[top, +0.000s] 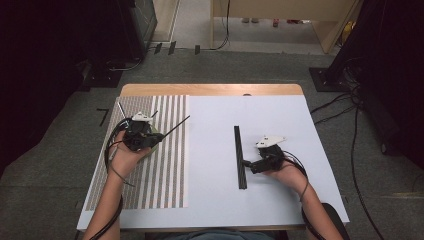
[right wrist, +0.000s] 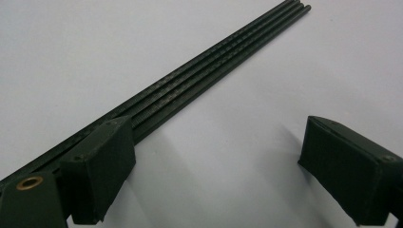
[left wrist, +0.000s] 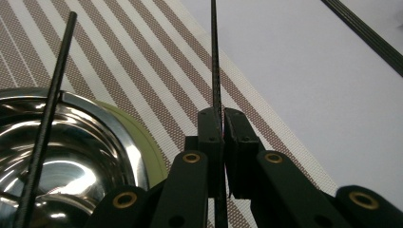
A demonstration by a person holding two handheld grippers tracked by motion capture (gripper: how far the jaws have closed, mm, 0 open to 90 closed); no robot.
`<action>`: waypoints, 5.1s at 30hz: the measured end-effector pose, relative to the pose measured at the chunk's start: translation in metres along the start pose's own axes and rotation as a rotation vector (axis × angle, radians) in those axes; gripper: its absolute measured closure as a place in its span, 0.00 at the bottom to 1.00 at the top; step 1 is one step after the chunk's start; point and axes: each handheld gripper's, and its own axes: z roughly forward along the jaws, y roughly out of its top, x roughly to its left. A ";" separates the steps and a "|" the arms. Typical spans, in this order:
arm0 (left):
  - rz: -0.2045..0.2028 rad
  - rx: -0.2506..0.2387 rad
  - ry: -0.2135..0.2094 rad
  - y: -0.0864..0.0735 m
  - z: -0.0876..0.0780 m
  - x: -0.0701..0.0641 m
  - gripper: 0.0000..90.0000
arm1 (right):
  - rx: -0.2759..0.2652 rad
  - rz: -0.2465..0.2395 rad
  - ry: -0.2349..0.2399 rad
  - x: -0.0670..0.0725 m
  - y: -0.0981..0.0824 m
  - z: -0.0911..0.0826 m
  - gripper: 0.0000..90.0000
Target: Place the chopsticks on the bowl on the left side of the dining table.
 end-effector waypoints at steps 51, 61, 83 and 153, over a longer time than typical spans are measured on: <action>-0.043 0.020 0.057 -0.019 -0.023 0.034 0.97 | 0.000 0.000 0.000 0.000 0.000 0.000 0.12; -0.049 0.034 0.071 -0.023 -0.023 0.040 0.97 | -0.001 -0.001 0.000 0.000 0.000 0.000 0.12; -0.061 0.050 0.091 -0.030 -0.032 0.053 0.97 | -0.001 -0.001 0.000 0.000 0.000 0.000 0.12; -0.032 0.070 0.165 -0.033 -0.023 0.056 0.90 | 0.000 0.000 0.000 0.000 0.000 0.000 0.12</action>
